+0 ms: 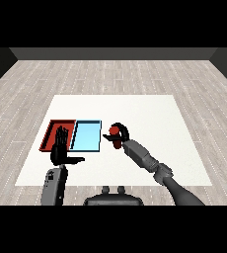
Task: Pick the red can and put it in the red box
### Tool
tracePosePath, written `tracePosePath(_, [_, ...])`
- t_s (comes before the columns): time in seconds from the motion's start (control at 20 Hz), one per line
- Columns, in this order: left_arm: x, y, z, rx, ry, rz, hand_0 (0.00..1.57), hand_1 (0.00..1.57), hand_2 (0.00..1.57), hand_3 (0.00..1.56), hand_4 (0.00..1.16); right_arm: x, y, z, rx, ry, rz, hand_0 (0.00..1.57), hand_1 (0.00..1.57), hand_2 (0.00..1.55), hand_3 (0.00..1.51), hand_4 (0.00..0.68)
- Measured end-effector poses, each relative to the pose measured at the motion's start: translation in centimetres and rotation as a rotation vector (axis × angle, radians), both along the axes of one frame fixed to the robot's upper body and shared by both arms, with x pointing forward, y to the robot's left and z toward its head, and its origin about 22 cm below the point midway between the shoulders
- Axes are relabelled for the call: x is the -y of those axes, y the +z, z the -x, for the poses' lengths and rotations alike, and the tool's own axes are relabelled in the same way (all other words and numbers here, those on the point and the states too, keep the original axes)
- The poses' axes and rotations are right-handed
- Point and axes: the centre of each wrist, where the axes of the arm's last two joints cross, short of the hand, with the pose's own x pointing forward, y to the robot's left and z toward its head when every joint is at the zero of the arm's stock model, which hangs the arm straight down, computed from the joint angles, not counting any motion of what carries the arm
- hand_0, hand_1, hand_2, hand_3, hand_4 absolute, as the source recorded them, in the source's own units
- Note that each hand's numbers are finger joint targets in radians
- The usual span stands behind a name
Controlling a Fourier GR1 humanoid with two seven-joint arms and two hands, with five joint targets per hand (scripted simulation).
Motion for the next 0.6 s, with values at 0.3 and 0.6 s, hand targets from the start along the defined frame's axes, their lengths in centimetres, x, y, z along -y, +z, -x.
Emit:
tracePosePath(0.3, [0.1,0.0,0.0,0.001,-0.012,-0.006,0.0,0.0,0.0,0.0,0.0,-1.0,1.8,-0.5,0.103,-0.021,-0.022,1.54,1.54,1.46,1.38,0.582])
tracePosePath(0.6, [0.8,-0.1,-0.1,0.0,-0.014,-0.024,0.0,0.0,0.0,0.0,0.0,-1.7,3.7,-1.0,0.187,-0.03,-0.039,1.54,1.54,1.47,1.4,0.617])
